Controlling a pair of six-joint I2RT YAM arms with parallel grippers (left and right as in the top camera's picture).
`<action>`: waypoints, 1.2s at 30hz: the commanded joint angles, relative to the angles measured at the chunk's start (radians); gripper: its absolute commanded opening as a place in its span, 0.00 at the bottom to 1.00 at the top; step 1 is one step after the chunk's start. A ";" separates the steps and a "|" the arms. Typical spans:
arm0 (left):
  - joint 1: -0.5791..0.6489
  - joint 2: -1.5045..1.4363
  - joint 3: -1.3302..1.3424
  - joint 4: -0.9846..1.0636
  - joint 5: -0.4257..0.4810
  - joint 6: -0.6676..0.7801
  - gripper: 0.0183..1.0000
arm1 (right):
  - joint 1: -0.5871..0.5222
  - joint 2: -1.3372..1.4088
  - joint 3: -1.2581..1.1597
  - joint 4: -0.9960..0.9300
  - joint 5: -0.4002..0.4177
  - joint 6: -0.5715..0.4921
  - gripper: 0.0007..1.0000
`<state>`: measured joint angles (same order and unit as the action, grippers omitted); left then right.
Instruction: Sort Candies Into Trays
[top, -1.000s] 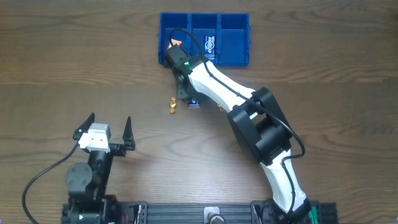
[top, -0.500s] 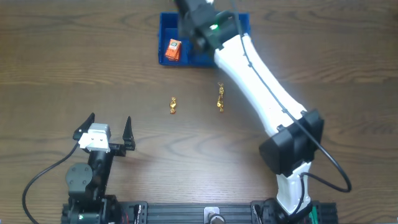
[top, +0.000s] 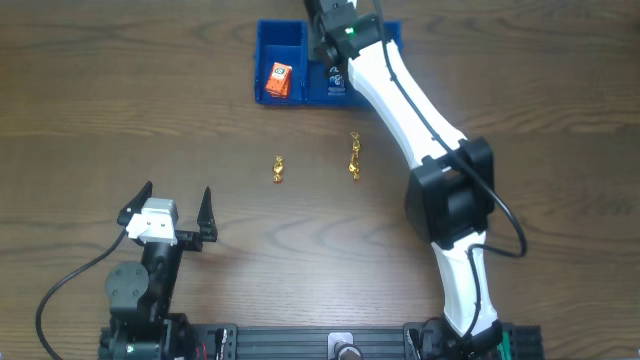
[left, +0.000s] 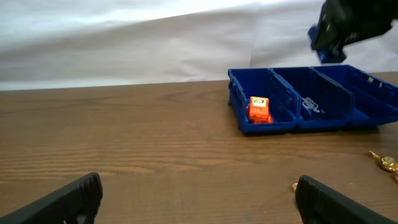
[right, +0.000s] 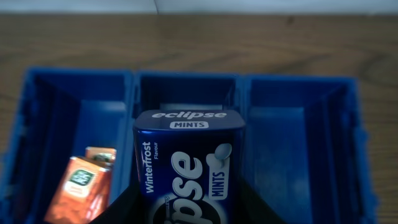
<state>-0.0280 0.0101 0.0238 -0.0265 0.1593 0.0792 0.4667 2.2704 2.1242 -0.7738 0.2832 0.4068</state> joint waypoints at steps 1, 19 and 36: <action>0.004 -0.006 -0.019 -0.033 0.025 0.003 1.00 | -0.009 0.042 -0.005 0.002 -0.005 -0.011 0.04; 0.004 -0.006 -0.019 -0.033 0.025 0.003 1.00 | -0.010 0.045 -0.010 -0.009 -0.004 -0.012 1.00; 0.004 -0.006 -0.019 -0.034 0.025 0.003 1.00 | 0.126 -0.102 0.086 -0.364 -0.005 0.096 1.00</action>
<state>-0.0280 0.0101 0.0238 -0.0269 0.1593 0.0792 0.5266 2.2562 2.1738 -1.0695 0.2691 0.4278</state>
